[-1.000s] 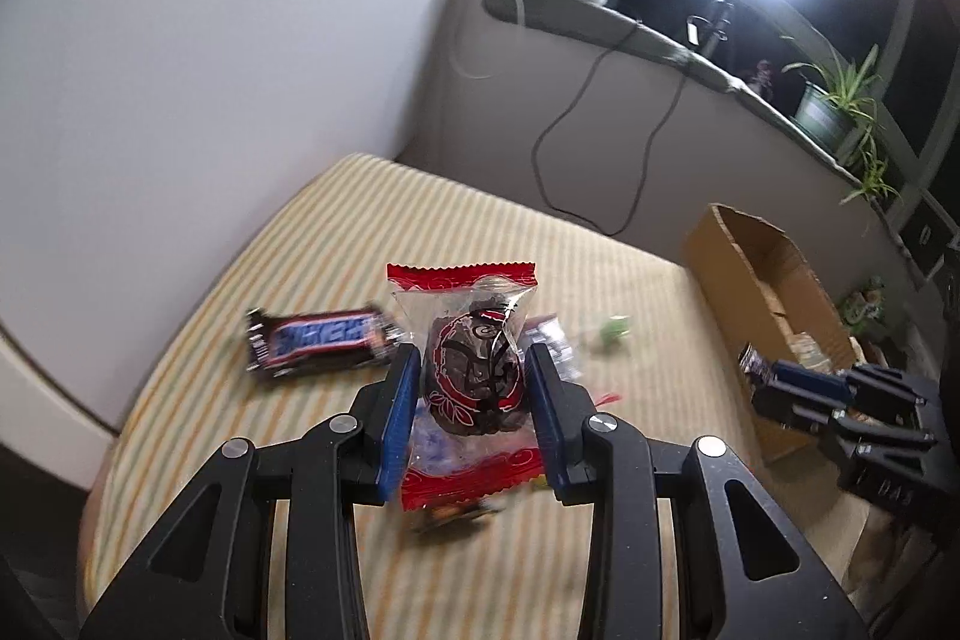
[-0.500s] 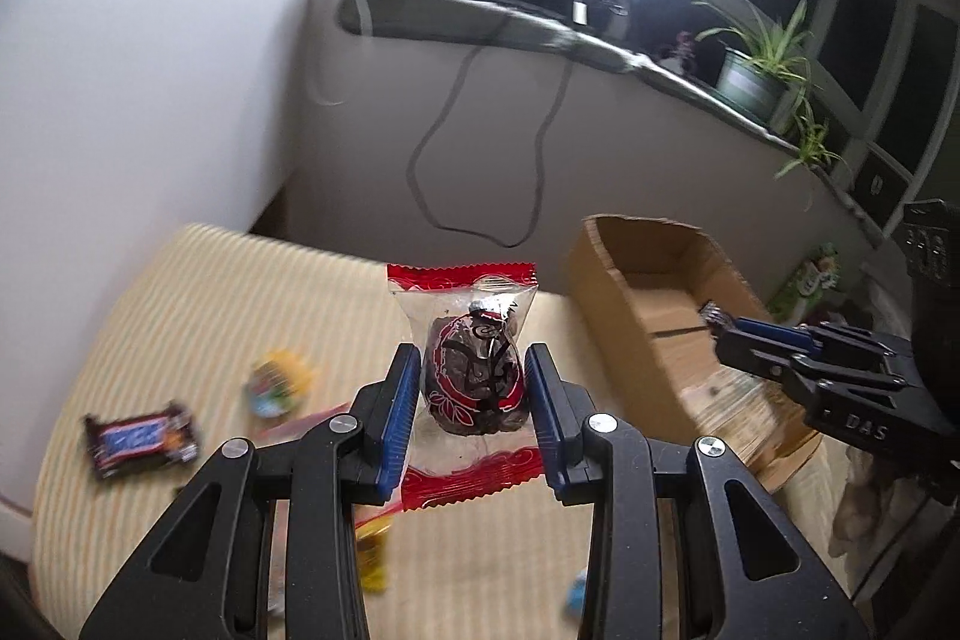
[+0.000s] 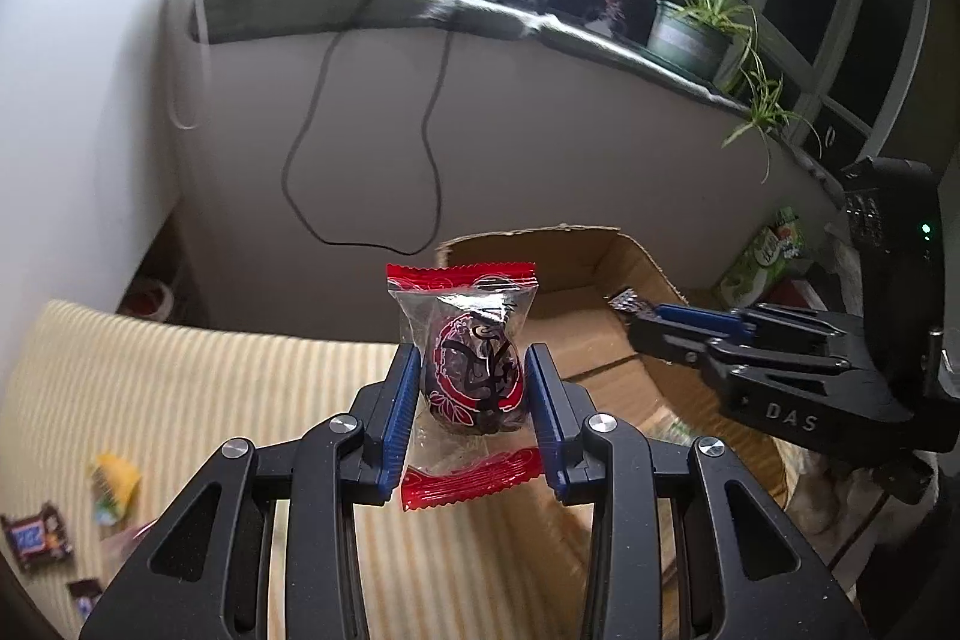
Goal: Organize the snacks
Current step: 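Carry both candies over the box and open both grippers to drop them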
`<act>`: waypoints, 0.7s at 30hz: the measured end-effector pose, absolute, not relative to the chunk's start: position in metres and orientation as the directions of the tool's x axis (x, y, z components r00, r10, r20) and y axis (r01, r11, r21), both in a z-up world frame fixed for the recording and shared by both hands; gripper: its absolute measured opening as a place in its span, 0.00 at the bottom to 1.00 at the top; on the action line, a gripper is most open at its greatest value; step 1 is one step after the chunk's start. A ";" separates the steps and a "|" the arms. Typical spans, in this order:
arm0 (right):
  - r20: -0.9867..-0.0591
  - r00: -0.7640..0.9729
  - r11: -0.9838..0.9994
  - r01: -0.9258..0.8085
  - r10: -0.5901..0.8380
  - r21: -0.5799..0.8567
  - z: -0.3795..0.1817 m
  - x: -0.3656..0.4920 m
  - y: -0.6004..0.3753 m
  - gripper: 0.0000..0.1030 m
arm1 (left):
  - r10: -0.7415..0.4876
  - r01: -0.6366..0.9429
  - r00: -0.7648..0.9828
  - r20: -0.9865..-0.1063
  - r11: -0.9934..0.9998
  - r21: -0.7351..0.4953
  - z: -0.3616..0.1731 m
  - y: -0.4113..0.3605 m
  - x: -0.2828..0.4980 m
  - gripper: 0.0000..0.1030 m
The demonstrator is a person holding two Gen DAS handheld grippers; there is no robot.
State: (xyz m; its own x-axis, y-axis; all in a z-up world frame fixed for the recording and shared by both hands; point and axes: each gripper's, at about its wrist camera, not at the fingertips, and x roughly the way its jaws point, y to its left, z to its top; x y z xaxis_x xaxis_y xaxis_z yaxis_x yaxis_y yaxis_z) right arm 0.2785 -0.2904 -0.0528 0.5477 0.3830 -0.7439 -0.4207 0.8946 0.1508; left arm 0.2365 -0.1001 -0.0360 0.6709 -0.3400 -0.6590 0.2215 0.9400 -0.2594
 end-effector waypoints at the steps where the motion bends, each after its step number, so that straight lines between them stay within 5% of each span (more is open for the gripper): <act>1: -0.748 0.543 0.896 -0.414 0.383 0.158 -0.055 0.284 -0.293 0.26 | -0.346 0.230 0.662 -0.664 0.938 -0.259 -0.038 -0.105 0.242 0.33; 21: -0.766 0.546 0.920 -0.363 0.338 0.147 -0.068 0.320 -0.320 0.26 | -0.347 0.301 0.606 -0.716 0.933 -0.197 -0.053 -0.159 0.267 0.37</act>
State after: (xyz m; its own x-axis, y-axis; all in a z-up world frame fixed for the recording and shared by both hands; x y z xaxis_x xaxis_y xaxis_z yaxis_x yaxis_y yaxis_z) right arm 0.3198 -0.3195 -0.0684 0.5465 0.3382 -0.7662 -0.3632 0.9200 0.1471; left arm 0.2673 -0.1586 -0.0530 0.6061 -0.3469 -0.7158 0.3014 0.9329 -0.1970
